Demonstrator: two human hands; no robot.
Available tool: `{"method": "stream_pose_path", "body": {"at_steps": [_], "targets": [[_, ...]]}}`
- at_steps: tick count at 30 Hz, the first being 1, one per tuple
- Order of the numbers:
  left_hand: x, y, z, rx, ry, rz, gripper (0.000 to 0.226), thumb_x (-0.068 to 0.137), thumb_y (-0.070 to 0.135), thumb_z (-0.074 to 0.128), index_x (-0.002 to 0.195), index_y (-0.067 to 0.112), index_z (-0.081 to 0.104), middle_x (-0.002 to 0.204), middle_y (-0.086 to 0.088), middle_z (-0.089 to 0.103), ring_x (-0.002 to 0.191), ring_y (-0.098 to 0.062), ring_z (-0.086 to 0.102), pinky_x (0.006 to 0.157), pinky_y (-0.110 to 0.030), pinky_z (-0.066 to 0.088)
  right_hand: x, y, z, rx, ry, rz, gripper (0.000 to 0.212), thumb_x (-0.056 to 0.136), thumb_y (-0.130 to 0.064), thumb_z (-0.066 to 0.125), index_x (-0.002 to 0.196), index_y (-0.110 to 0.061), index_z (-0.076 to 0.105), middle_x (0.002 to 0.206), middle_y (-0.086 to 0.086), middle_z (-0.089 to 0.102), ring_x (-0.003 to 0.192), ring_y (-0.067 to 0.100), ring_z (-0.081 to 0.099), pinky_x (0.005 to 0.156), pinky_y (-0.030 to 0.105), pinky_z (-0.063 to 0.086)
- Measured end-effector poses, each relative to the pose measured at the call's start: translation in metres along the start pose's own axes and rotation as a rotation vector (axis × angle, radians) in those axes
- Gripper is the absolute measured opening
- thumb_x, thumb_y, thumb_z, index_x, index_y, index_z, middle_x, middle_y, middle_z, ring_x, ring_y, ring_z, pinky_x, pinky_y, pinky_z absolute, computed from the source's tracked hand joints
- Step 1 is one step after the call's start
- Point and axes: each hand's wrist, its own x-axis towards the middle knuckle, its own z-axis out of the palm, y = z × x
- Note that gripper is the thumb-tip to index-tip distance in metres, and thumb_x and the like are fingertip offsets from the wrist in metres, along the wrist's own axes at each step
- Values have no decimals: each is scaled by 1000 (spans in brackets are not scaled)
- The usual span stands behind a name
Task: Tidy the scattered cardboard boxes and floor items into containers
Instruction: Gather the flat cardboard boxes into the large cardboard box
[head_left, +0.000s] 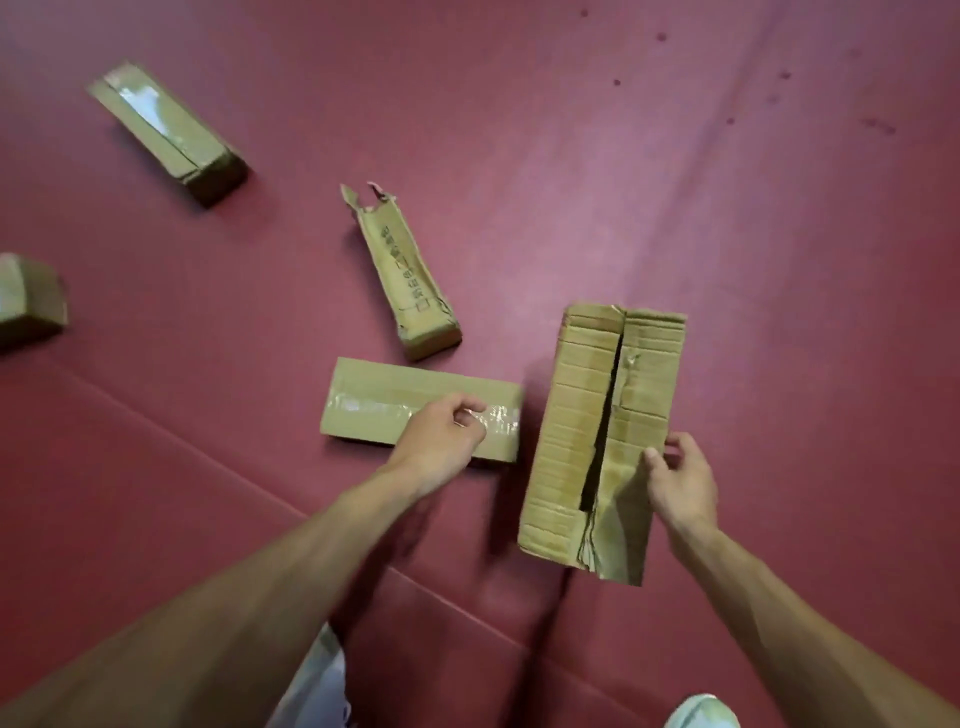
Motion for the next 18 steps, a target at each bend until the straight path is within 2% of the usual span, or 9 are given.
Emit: {"method": "stream_pose_path", "body": {"at_steps": [3,6,11,14,16,18], "targets": [[8,-23,-69,39,16,-13,29,87,13,54,114,16,63,90,3,58,71,-11,51,63,-19,38,-15,-66,31,-18,-27,-63,21,97,-26,47,113,-16,57,106,-1,59,98,23,57,87,39,48],[25,-51,-113,93,68,-10,31,86,12,56,116,16,63,100,-1,62,86,-17,57,72,-21,40,-7,-108,69,-49,-68,-110,21,97,-27,44,110,-16,56,105,1,60,96,24,58,87,40,49],[77,-88,-125,256,79,60,38,85,15,57,123,17,59,120,-2,60,104,-17,57,87,-22,40,33,-130,121,-88,-185,-262,21,96,-29,42,106,-18,57,109,4,62,99,26,60,90,44,50],[121,-101,-115,402,11,129,43,85,16,57,128,14,56,132,-9,55,114,-21,56,93,-25,41,65,-132,143,-107,-220,-364,15,96,-28,41,96,-21,54,101,5,63,93,25,59,87,42,50],[149,-106,-108,551,-37,175,48,84,21,59,131,14,53,136,-11,51,122,-24,52,102,-30,41,88,-133,154,-97,-254,-419,16,97,-26,38,89,-22,51,84,3,64,82,24,60,80,41,52],[175,-114,-101,701,-82,215,55,83,29,60,135,15,48,138,-11,50,124,-25,50,106,-40,40,102,-133,163,-95,-328,-454,16,101,-25,35,94,-19,48,75,0,57,71,17,55,64,32,47]]}}
